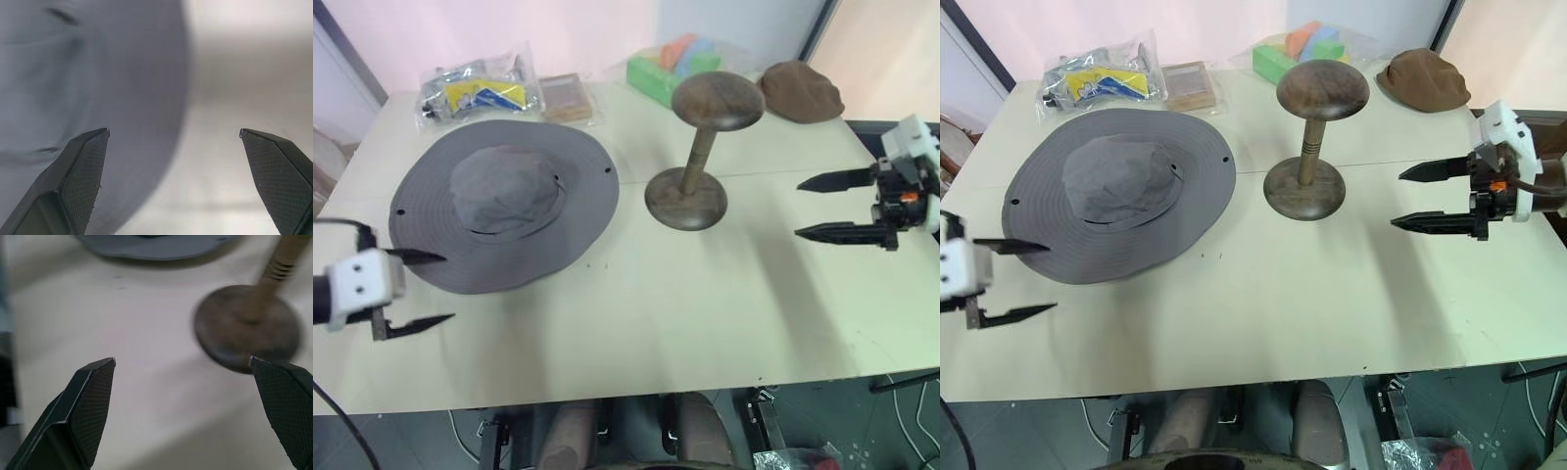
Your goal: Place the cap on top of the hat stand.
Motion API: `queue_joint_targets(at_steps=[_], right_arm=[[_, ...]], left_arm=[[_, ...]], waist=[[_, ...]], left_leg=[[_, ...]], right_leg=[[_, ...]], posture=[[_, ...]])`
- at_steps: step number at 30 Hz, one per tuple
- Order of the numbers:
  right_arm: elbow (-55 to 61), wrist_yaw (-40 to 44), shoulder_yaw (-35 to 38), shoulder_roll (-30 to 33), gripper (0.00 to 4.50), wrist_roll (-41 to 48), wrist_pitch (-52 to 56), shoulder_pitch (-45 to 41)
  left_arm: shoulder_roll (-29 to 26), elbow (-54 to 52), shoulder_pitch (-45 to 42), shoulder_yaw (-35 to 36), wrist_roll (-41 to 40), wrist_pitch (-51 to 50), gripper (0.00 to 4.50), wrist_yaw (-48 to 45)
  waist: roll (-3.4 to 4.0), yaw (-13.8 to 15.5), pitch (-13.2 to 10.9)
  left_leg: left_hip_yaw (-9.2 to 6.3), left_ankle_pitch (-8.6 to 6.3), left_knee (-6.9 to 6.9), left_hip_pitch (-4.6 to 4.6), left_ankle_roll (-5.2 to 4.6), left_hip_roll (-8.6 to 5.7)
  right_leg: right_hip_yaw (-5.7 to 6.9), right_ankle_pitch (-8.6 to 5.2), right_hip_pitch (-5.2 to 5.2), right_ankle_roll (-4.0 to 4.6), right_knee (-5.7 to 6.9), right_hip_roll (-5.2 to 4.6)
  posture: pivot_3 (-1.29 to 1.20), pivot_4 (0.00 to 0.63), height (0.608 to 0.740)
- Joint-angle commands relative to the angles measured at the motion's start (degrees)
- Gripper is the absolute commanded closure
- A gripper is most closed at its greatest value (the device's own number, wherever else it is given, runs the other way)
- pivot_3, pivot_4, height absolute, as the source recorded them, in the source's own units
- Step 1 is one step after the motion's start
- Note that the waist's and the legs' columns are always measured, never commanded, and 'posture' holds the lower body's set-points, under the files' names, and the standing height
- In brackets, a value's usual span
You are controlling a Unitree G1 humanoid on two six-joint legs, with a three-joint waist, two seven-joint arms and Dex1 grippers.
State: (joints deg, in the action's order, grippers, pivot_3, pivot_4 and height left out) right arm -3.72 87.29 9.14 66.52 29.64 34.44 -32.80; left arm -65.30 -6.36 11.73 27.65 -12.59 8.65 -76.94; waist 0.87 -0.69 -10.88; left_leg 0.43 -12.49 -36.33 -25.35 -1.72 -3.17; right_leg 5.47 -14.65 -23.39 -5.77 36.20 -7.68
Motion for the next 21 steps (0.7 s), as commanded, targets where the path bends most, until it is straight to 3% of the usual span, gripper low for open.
queue_joint_targets(at_steps=[1,5,11,21], right_arm=[[7.69,-1.61,4.05,1.19,0.03,4.61,3.58,0.69],[14.14,-3.53,6.84,1.19,0.03,9.19,7.98,2.51],[22.24,-7.61,10.79,1.35,0.03,16.08,13.46,3.07],[23.52,-12.08,11.58,1.87,0.03,19.29,14.55,1.40]], left_arm=[[-1.07,3.03,-1.92,-4.20,6.71,9.02,0.00,2.31],[2.43,7.66,-8.06,-10.53,13.21,15.98,0.00,10.70],[10.29,18.04,-16.54,-16.40,30.29,31.87,0.00,33.41],[14.91,33.79,-30.36,-25.76,46.19,32.73,0.00,57.90]], waist=[[0.01,0.08,0.00],[0.00,0.45,0.00],[-0.07,1.41,0.02],[-0.13,1.72,0.03]], left_leg=[[0.01,-0.06,0.00,-0.01,0.10,0.00],[0.00,-0.08,-0.09,0.01,0.12,0.00],[0.01,-0.07,-0.25,-0.05,0.10,0.00],[0.00,-0.17,-0.72,-0.07,-0.02,0.00]], right_leg=[[0.00,0.01,-0.01,0.01,0.00,-0.01],[0.01,0.02,-0.09,0.02,-0.04,-0.02],[0.00,0.12,0.05,-0.11,0.02,0.00],[0.03,0.30,0.04,-0.31,0.05,0.01]], posture=[[0.00,0.150,0.734],[0.00,0.150,0.734],[0.00,0.150,0.734],[0.00,0.150,0.734]])
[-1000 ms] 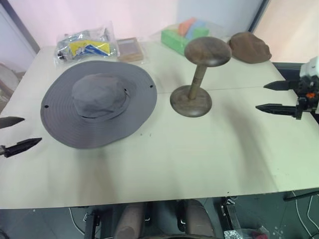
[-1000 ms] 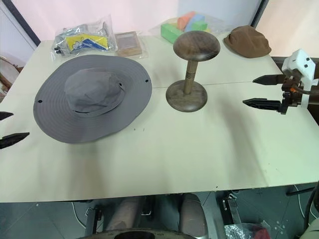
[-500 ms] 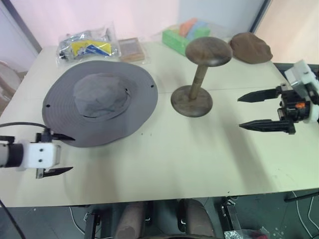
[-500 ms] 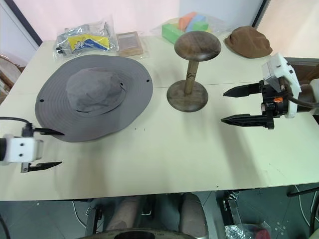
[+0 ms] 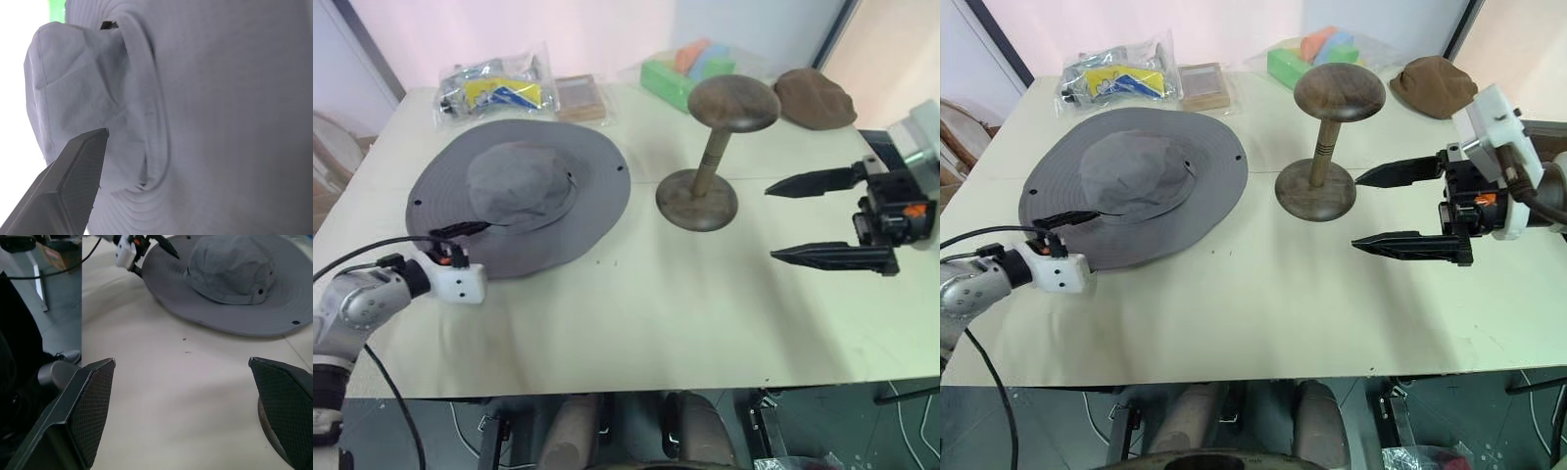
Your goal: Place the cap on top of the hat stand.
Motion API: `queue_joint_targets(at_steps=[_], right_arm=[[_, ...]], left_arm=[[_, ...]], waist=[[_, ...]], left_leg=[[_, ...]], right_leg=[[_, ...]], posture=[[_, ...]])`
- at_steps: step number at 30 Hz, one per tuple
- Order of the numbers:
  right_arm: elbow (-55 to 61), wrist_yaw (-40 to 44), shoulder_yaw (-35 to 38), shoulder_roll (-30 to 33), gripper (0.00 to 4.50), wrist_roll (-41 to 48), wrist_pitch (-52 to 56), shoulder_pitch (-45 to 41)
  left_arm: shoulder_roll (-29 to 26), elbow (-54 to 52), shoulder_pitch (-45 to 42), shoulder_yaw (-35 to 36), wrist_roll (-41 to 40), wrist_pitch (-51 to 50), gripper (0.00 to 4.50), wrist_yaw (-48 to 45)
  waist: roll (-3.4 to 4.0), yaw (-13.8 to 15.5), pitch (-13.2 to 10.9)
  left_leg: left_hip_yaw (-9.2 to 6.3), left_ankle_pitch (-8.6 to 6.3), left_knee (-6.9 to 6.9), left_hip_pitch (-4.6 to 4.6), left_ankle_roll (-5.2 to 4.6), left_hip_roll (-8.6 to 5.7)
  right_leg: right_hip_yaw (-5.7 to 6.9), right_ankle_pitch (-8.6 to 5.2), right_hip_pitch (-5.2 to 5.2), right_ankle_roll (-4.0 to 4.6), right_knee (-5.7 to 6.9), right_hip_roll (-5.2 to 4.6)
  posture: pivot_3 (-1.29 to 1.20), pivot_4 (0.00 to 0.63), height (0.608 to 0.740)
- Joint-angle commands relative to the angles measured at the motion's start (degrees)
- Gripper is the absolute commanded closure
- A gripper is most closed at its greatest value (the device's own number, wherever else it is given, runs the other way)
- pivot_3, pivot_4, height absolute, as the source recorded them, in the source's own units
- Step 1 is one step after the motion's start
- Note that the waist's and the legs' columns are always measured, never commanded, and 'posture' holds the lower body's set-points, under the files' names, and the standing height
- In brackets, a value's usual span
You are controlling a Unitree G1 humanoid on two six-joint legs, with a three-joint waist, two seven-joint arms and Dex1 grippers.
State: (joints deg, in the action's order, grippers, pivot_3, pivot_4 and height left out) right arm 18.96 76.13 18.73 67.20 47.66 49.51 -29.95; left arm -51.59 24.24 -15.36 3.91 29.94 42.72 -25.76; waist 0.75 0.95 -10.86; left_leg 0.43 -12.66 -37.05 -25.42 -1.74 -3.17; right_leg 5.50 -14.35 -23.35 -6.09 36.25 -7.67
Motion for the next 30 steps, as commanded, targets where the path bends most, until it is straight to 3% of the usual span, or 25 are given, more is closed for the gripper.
queue_joint_targets(at_steps=[1,3,6,10,12,13,17,21,26,30], right_arm=[[0.75,-1.22,1.94,1.23,0.03,1.34,-0.61,-1.58],[0.66,-1.97,1.98,1.31,0.03,1.53,-0.64,-1.86],[0.65,-2.99,2.53,1.53,0.00,1.98,-0.43,-1.84],[-0.49,-5.80,3.23,1.81,0.00,3.17,1.91,-2.43],[-0.82,-6.30,4.45,2.31,0.00,4.02,2.60,-2.46],[-0.90,-7.13,5.19,2.35,0.00,3.35,1.81,-2.39],[-2.61,-10.35,8.48,2.81,0.00,2.18,1.23,-2.36],[-4.30,-11.00,13.36,4.28,0.00,2.23,2.07,-0.75],[-4.92,-11.31,18.88,5.79,0.00,1.51,2.74,2.65],[-4.23,-12.23,23.23,6.17,0.00,1.47,3.60,5.21]], left_arm=[[2.22,4.56,-4.63,-3.00,4.01,-2.64,0.00,7.76],[3.55,7.02,-6.82,-4.94,4.74,-4.49,0.00,9.30],[4.28,10.26,-9.46,-7.22,4.43,-4.53,0.84,10.78],[5.22,12.29,-12.23,-8.36,1.54,-5.39,2.84,9.77],[6.65,12.39,-14.06,-7.38,-3.01,-8.01,3.87,6.45],[8.78,10.95,-15.14,-5.61,-9.21,-13.10,4.27,1.96],[14.81,1.80,-21.32,0.24,-26.97,-33.68,4.39,-8.12],[16.85,-5.21,-30.33,0.56,-33.15,-45.32,4.39,-12.25],[19.78,-4.22,-44.01,-1.73,-35.01,-48.19,4.39,-14.54],[24.68,-0.67,-54.11,-4.06,-34.74,-43.84,4.39,-15.55]], waist=[[-0.02,0.15,0.01],[-0.03,0.34,0.02],[-0.03,0.84,0.02],[-0.04,1.25,0.02],[-0.05,1.65,0.01],[-0.06,1.78,0.01],[-0.20,1.97,-0.02],[-0.43,1.86,-0.10],[-0.47,1.33,-0.10],[-0.50,1.43,-0.12]], left_leg=[[0.00,0.00,-0.03,0.00,0.00,0.00],[0.00,0.00,-0.05,-0.01,-0.01,0.00],[0.01,0.01,-0.09,-0.01,-0.02,0.00],[0.03,0.01,-0.10,-0.03,-0.02,0.00],[0.03,0.01,-0.12,-0.06,-0.01,0.00],[0.01,0.01,-0.15,-0.07,-0.01,0.00],[0.00,-0.03,-0.36,-0.14,-0.07,0.00],[-0.17,0.12,-0.77,-0.68,-0.17,0.02],[-0.06,0.10,-1.08,-0.86,-0.32,-0.04],[-0.01,-0.05,-1.11,-0.88,-0.78,-0.05]], right_leg=[[0.00,0.01,0.01,-0.01,0.00,0.00],[0.00,0.02,0.01,-0.02,0.01,0.01],[0.00,0.03,0.04,-0.02,0.06,0.01],[-0.02,0.04,0.03,-0.01,0.07,0.02],[-0.01,0.04,0.04,0.00,0.06,0.00],[0.00,0.05,0.02,0.00,0.06,-0.01],[0.01,0.13,0.04,-0.08,0.03,-0.02],[0.07,0.25,0.01,-0.09,0.10,0.13],[0.08,0.34,0.10,-0.27,0.00,0.29],[0.08,0.39,0.12,-0.37,-0.02,0.29]], posture=[[0.00,0.150,0.734],[0.00,0.150,0.734],[0.00,0.150,0.734],[0.00,0.150,0.734],[0.00,0.150,0.734],[0.00,0.150,0.734],[0.00,0.150,0.734],[0.00,0.150,0.734],[0.00,0.150,0.734],[0.00,0.150,0.734]])
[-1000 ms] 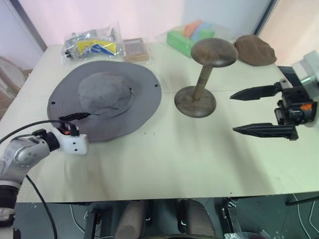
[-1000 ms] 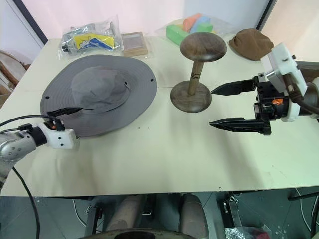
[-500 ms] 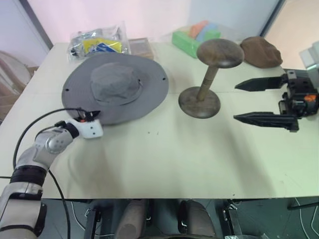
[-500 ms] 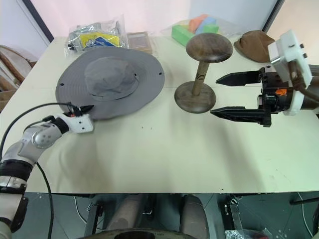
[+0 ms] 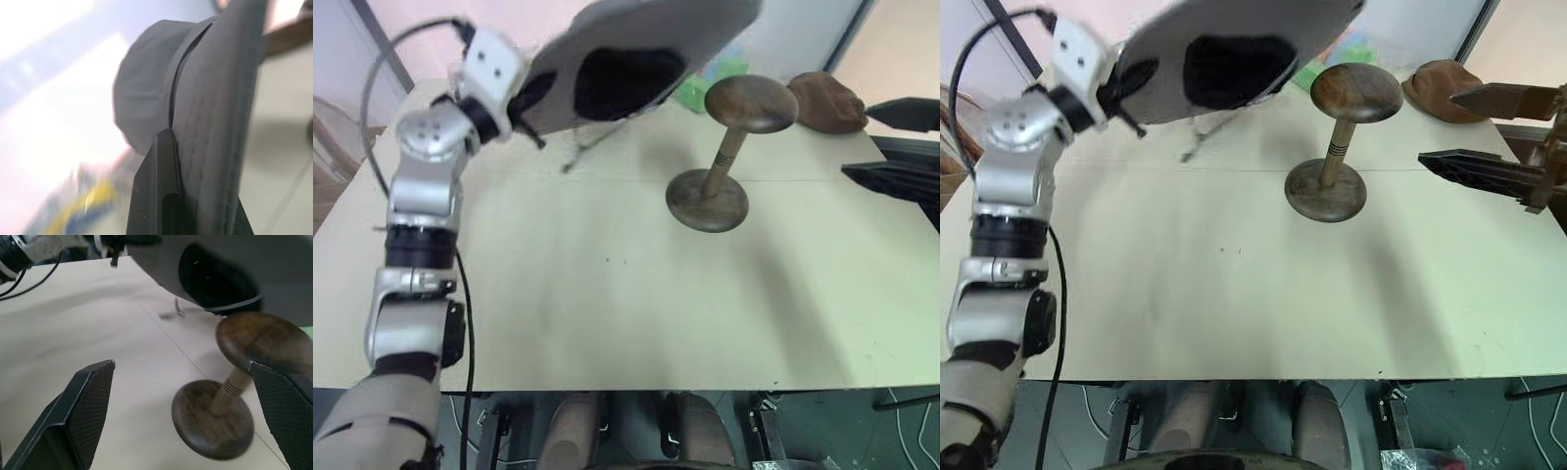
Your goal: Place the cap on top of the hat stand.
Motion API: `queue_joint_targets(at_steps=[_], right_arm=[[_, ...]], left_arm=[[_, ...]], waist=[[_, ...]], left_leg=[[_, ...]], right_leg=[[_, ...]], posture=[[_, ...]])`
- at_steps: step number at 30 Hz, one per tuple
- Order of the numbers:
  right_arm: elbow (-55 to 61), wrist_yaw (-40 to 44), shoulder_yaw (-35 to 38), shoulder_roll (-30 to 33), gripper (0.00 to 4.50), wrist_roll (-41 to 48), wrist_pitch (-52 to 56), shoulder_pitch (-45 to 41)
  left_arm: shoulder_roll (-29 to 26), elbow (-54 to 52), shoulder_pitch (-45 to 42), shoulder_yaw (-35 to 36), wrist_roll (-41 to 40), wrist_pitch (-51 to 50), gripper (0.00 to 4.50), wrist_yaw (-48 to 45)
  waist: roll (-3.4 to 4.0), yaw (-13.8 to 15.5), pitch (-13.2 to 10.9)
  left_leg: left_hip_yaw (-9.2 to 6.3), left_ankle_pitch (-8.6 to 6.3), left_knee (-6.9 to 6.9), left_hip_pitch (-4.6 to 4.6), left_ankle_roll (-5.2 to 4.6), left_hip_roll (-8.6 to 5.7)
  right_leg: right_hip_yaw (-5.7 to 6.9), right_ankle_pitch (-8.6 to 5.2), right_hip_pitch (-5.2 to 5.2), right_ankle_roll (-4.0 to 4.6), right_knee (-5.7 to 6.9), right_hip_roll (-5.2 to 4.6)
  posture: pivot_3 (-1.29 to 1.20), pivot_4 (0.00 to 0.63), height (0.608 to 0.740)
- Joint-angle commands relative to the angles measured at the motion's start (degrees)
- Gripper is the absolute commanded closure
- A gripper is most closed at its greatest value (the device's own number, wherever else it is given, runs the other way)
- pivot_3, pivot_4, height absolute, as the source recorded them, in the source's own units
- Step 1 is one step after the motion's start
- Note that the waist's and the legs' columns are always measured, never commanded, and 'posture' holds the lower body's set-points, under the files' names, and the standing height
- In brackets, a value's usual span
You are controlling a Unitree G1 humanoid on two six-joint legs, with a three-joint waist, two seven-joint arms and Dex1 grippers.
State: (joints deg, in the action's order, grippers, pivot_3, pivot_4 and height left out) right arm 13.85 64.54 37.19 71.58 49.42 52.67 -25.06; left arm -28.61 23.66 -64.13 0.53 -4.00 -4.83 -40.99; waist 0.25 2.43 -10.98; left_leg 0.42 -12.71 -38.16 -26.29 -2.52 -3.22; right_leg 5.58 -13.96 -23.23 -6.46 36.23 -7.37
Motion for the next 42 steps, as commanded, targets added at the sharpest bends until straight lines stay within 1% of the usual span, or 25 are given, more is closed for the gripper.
queue_joint_targets(at_steps=[1,4,6,8,11,15,17,20,23,25,28,32,35,36,39,41,42], right_arm=[[0.96,-0.86,5.93,1.89,0.00,-0.17,0.97,0.82],[1.52,-1.22,8.84,2.26,0.00,-0.12,2.24,2.38],[1.96,-0.99,11.43,2.71,0.00,-0.25,3.62,3.82],[2.33,-0.89,14.30,3.10,0.00,-0.70,5.19,5.52],[2.83,-0.11,19.36,3.17,0.00,-2.59,7.25,9.06],[4.30,0.51,25.70,1.96,0.00,-4.24,9.96,13.84],[5.14,0.65,27.57,1.33,0.00,-4.36,10.65,15.61],[6.70,0.95,29.74,0.46,0.00,-3.91,12.11,17.79],[7.99,2.19,32.14,-0.10,0.00,-4.29,12.76,20.59],[8.22,2.02,32.85,-0.03,0.00,-4.07,13.25,21.23],[8.20,2.02,33.18,-0.02,0.00,-4.34,13.04,22.16],[7.74,1.58,31.51,-0.19,0.00,-5.32,11.15,23.13],[7.37,1.36,29.97,-0.26,0.00,-5.72,9.82,23.35],[7.21,1.37,29.52,-0.28,0.00,-5.68,9.52,23.28],[6.64,1.19,27.71,-0.28,0.00,-5.60,8.33,22.95],[6.02,1.47,26.34,-0.11,0.00,-5.79,7.31,22.96],[5.68,1.67,25.80,0.02,0.00,-5.97,6.75,23.03]], left_arm=[[3.04,-0.06,-6.74,-1.54,-0.55,5.37,4.39,-0.76],[5.62,-1.20,-7.71,-4.40,0.53,11.88,4.39,-3.01],[5.98,-0.93,-7.04,-7.12,4.05,20.44,4.39,-2.82],[4.94,1.09,-5.78,-10.20,8.31,29.43,4.39,-2.61],[1.87,6.36,-4.49,-13.65,16.71,43.12,4.39,1.85],[0.02,12.38,-2.71,-16.42,24.36,55.07,4.39,8.64],[-0.21,14.93,-2.65,-17.85,28.49,60.17,4.39,12.24],[-0.62,18.65,-3.86,-20.76,37.95,65.06,4.39,20.47],[-0.51,21.70,-4.50,-23.42,43.59,67.57,4.39,26.03],[-0.27,23.58,-4.58,-24.58,44.49,68.87,4.39,27.32],[0.21,26.27,-4.86,-25.54,43.73,69.82,4.39,27.21],[0.79,29.05,-5.67,-26.04,42.71,69.69,4.39,26.09],[1.23,30.43,-6.02,-26.32,40.84,70.29,3.59,24.37],[1.36,30.74,-6.04,-26.43,39.98,70.64,3.14,23.38],[1.24,31.04,-5.80,-26.42,38.29,71.29,1.54,21.03],[0.11,30.65,-5.24,-26.07,37.41,71.27,0.47,19.64],[-0.57,30.42,-4.98,-25.87,37.13,71.14,0.08,19.07]], waist=[[0.00,-0.07,0.00],[0.03,-0.12,0.02],[0.04,-0.31,0.02],[0.06,-0.27,0.03],[0.07,-0.14,0.04],[0.08,-0.04,0.05],[0.06,0.17,0.03],[0.04,0.20,0.03],[0.03,0.14,0.03],[0.04,0.03,0.03],[0.04,-0.05,0.03],[0.03,-0.06,0.03],[0.03,-0.06,0.03],[0.03,-0.05,0.03],[0.02,-0.06,0.02],[0.02,-0.11,0.02],[0.02,-0.12,0.03]], left_leg=[[0.00,-0.01,-0.01,0.00,-0.02,0.00],[0.02,-0.01,-0.01,0.00,-0.04,0.00],[0.04,0.00,0.00,0.02,-0.03,0.01],[0.06,0.00,0.01,0.02,-0.02,0.03],[0.07,-0.01,0.01,0.03,-0.03,0.03],[0.10,-0.04,0.01,0.03,-0.07,0.02],[0.10,-0.06,0.01,0.01,-0.08,0.02],[0.10,-0.07,-0.01,-0.06,-0.11,0.00],[0.11,-0.08,-0.01,-0.07,-0.13,-0.01],[0.11,-0.09,-0.01,-0.07,-0.13,0.00],[0.11,-0.09,-0.01,-0.07,-0.13,0.00],[0.11,-0.09,-0.01,-0.07,-0.13,0.00],[0.12,-0.09,-0.01,-0.07,-0.13,0.00],[0.12,-0.09,-0.01,-0.07,-0.13,0.00],[0.12,-0.09,-0.03,-0.07,-0.13,0.00],[0.12,-0.08,-0.03,-0.07,-0.13,0.00],[0.11,-0.08,-0.03,-0.07,-0.13,0.00]], right_leg=[[-0.01,0.01,0.00,-0.01,0.00,0.00],[-0.04,0.01,-0.01,-0.02,-0.01,-0.01],[-0.06,0.01,-0.03,-0.01,-0.01,-0.02],[-0.08,0.01,-0.06,-0.01,0.00,-0.03],[-0.12,0.03,-0.06,0.02,0.00,-0.16],[-0.13,0.03,-0.08,0.02,0.00,-0.22],[-0.13,0.03,-0.09,0.02,-0.01,-0.24],[-0.13,0.06,-0.13,-0.03,-0.05,-0.27],[-0.13,0.07,-0.12,-0.05,-0.07,-0.27],[-0.12,0.07,-0.13,-0.05,-0.06,-0.26],[-0.10,0.07,-0.14,-0.05,-0.06,-0.26],[-0.09,0.07,-0.14,-0.06,-0.06,-0.26],[-0.09,0.07,-0.13,-0.06,-0.06,-0.26],[-0.09,0.07,-0.13,-0.06,-0.06,-0.26],[-0.07,0.07,-0.14,-0.06,-0.05,-0.27],[-0.08,0.07,-0.13,-0.06,-0.05,-0.27],[-0.08,0.07,-0.13,-0.06,-0.05,-0.26]], posture=[[0.00,0.150,0.734],[0.00,0.150,0.734],[0.00,0.150,0.734],[0.00,0.150,0.734],[0.00,0.150,0.734],[0.00,0.150,0.734],[0.00,0.150,0.734],[0.00,0.150,0.734],[0.00,0.150,0.734],[0.00,0.150,0.734],[0.00,0.150,0.734],[0.00,0.150,0.734],[0.00,0.150,0.734],[0.00,0.150,0.734],[0.00,0.150,0.734],[0.00,0.150,0.734],[0.00,0.150,0.734]])
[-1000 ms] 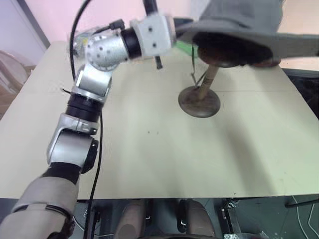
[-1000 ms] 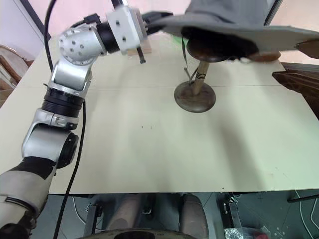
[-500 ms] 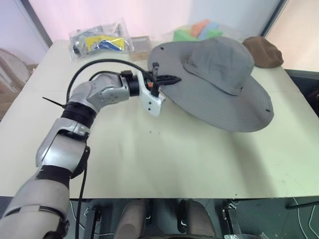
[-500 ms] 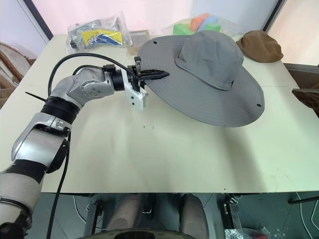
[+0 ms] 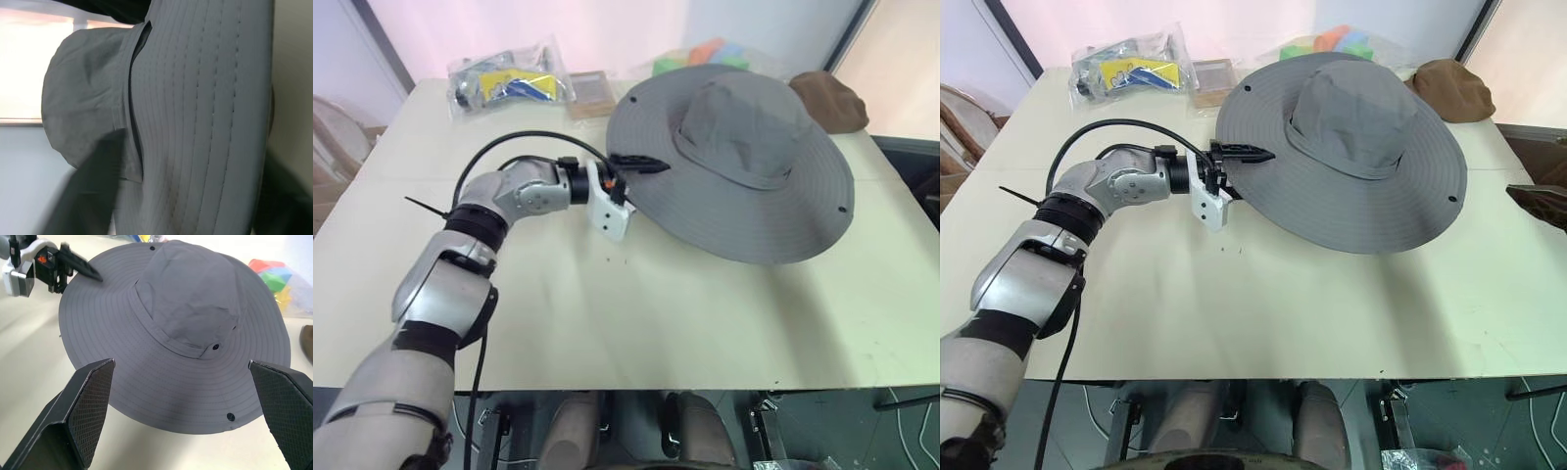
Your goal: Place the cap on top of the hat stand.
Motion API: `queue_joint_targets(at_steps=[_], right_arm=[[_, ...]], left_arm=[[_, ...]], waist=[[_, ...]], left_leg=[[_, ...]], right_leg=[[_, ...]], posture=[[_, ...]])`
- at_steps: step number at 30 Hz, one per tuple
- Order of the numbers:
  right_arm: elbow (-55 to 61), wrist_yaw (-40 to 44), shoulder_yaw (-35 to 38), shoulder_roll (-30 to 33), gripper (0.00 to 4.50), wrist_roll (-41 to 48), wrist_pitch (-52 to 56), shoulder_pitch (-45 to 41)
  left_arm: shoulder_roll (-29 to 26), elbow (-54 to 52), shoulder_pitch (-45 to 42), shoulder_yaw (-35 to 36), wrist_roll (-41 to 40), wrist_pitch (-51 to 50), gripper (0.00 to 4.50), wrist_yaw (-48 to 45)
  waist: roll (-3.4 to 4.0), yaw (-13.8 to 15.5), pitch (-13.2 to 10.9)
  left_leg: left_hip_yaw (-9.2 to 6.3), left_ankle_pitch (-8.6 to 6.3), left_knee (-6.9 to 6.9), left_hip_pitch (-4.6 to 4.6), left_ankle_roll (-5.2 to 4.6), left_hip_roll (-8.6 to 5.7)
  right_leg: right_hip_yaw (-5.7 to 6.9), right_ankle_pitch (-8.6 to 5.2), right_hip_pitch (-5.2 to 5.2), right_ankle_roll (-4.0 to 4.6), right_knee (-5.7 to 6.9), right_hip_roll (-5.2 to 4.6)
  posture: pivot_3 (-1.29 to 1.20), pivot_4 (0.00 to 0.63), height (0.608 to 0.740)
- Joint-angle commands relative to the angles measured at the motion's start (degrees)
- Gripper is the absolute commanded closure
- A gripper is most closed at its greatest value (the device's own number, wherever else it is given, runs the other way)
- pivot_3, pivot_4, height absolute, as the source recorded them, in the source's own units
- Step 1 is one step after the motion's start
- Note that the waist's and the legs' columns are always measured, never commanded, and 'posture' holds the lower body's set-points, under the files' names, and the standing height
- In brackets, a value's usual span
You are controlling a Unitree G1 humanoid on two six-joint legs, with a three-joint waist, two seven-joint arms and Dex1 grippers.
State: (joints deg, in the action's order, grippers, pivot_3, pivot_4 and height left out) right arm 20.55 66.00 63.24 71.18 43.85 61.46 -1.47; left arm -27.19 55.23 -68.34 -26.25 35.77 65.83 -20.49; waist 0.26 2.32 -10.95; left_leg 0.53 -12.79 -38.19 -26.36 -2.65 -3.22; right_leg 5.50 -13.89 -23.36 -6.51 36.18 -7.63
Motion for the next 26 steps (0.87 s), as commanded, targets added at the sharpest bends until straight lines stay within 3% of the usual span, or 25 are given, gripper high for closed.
queue_joint_targets(at_steps=[1,5,8,11,15,20,26], right_arm=[[-1.25,0.35,-0.56,0.51,0.00,-0.51,-2.42,-0.51],[-3.42,1.30,-2.54,1.54,0.00,-1.43,-4.60,-0.78],[-6.15,2.79,-4.22,2.50,0.00,-2.76,-7.08,-0.79],[-9.41,4.42,-6.13,3.52,0.00,-4.49,-9.85,-0.88],[-13.77,6.28,-8.80,5.32,0.00,-5.66,-12.68,-2.51],[-23.12,7.92,-16.95,9.45,0.00,-8.01,-18.32,-6.85],[-28.57,7.05,-24.03,9.86,0.00,-8.75,-21.83,-12.90]], left_arm=[[-2.42,-1.33,-0.60,1.03,-2.90,0.35,0.08,-1.86],[-6.46,-1.52,1.22,2.44,-9.19,-0.87,0.08,-8.36],[-11.13,-6.80,5.93,3.85,-25.65,-7.64,0.08,-25.05],[-17.38,-17.01,12.13,7.13,-42.23,-25.38,0.08,-44.53],[-24.65,-24.20,13.77,12.52,-53.64,-52.00,0.08,-60.03],[-30.14,-17.84,-2.20,16.58,-63.70,-86.08,0.08,-72.01],[-28.37,-16.56,-8.97,15.52,-64.80,-89.40,0.08,-72.01]], waist=[[0.00,-0.01,0.00],[0.01,-0.14,0.01],[0.04,-0.18,0.02],[0.05,-0.74,0.02],[0.05,-0.98,0.02],[-0.02,-0.96,-0.02],[0.32,-1.79,0.16]], left_leg=[[0.00,0.00,0.00,0.00,0.00,0.00],[0.00,0.00,0.00,0.00,0.00,0.00],[0.01,0.00,-0.01,0.01,0.00,0.00],[0.02,0.01,-0.01,0.01,0.03,0.01],[0.01,0.08,-0.04,0.01,0.14,0.03],[0.00,0.02,-0.13,0.00,0.01,0.02],[0.32,-0.08,-0.07,0.21,-0.21,-0.02]], right_leg=[[0.00,0.00,0.00,0.00,0.01,0.00],[0.00,0.00,-0.01,0.00,0.01,0.01],[0.00,0.00,-0.01,0.00,0.02,0.01],[-0.05,-0.01,-0.04,0.02,0.02,0.01],[-0.06,-0.01,-0.01,0.02,0.03,0.03],[-0.01,-0.02,0.01,0.00,0.04,0.23],[-0.34,-0.20,0.05,-0.23,0.23,0.20]], posture=[[0.00,0.150,0.734],[0.00,0.150,0.734],[0.00,0.150,0.734],[0.00,0.150,0.734],[0.00,0.150,0.734],[0.00,0.150,0.734],[0.00,0.150,0.734]])
